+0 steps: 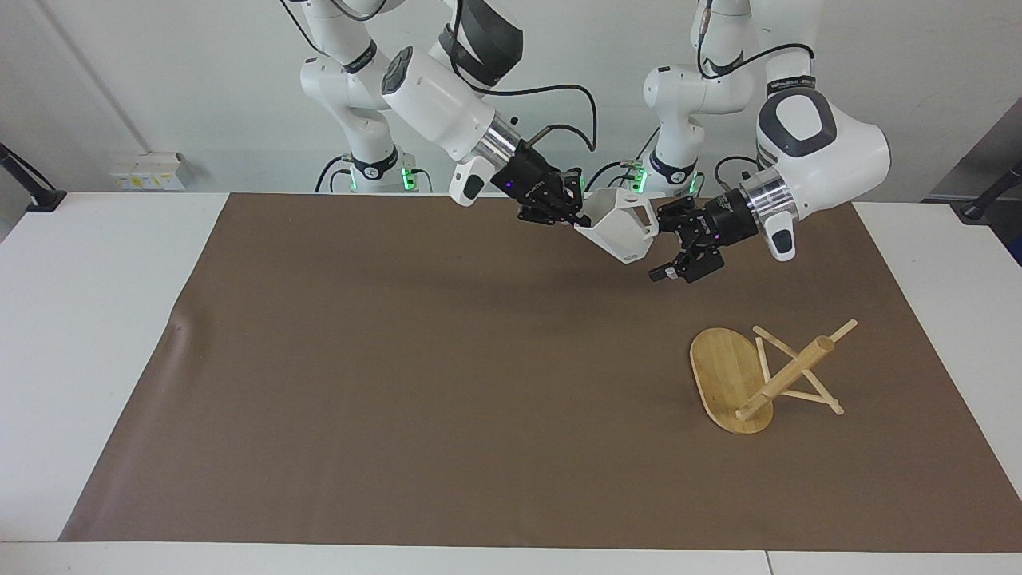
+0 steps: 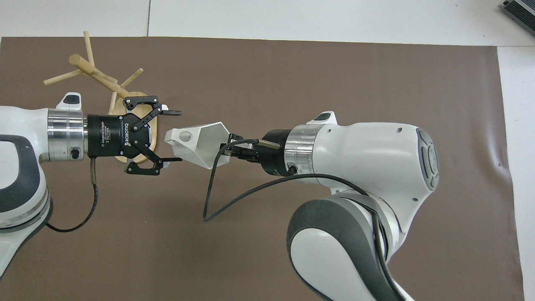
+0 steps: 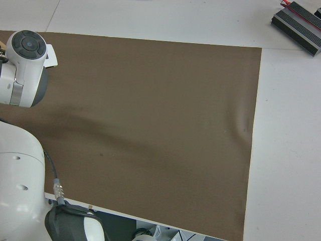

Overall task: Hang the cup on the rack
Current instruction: 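Bring the cup to the left gripper and grasp it with the left gripper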

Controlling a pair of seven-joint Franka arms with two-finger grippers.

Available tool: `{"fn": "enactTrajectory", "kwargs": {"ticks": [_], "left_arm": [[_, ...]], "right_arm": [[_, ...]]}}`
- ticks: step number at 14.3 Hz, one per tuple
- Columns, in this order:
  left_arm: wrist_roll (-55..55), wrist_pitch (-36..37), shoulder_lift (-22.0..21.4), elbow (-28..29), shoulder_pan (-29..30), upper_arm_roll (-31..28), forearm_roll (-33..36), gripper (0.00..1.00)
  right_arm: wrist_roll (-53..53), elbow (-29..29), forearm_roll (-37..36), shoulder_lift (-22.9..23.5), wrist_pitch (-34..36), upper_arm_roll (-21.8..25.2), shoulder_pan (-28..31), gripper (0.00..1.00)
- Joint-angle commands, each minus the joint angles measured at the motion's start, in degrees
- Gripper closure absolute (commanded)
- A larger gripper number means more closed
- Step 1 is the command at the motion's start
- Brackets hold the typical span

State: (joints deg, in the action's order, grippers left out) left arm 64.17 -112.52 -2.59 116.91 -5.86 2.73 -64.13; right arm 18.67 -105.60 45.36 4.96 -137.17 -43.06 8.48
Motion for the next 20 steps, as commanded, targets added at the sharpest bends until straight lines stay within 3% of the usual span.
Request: {"fn": "enactTrajectory", "kwargs": {"ticks": [1,11,12,13,14,16,17,20], "left_arm": [[1.3,1.9,1.4,-2.4,-0.8,-0.3,-0.6,0.00],[1.3,6.9,1.4,-3.4,-0.1,-0.4,1.6,0.02],[1.4,6.9,1.4,-3.4,0.0,-0.4,1.6,0.08],[1.5,6.9,1.4,-3.4,0.1,-0.4,1.6,0.21],[1.4,6.9,1.2,-3.2,0.1,-0.4,1.6,0.44],[1.2,6.9,1.2,-3.0,0.1,-0.5,1.6,0.75],[1.0,6.9,1.2,-3.0,0.1,-0.5,1.6,0.95],[0.7,7.1,1.2,-3.1,0.1,-0.5,1.7,1.00]], "right_arm": [[-0.7,0.0,0.9,0.1,0.4,-2.3,0.7,1.00],[-0.6,0.0,0.9,0.1,0.5,-2.4,0.7,1.00],[-0.6,0.0,0.9,0.1,0.5,-2.4,0.7,1.00],[-0.7,0.0,0.9,0.1,0.5,-2.4,0.7,1.00],[-0.6,0.0,0.9,0.1,0.5,-2.4,0.7,1.00],[-0.6,0.0,0.9,0.1,0.6,-2.4,0.7,1.00],[-0.6,0.0,0.9,0.1,0.6,-2.4,0.7,1.00],[-0.6,0.0,0.9,0.1,0.8,-2.4,0.7,1.00]]}}
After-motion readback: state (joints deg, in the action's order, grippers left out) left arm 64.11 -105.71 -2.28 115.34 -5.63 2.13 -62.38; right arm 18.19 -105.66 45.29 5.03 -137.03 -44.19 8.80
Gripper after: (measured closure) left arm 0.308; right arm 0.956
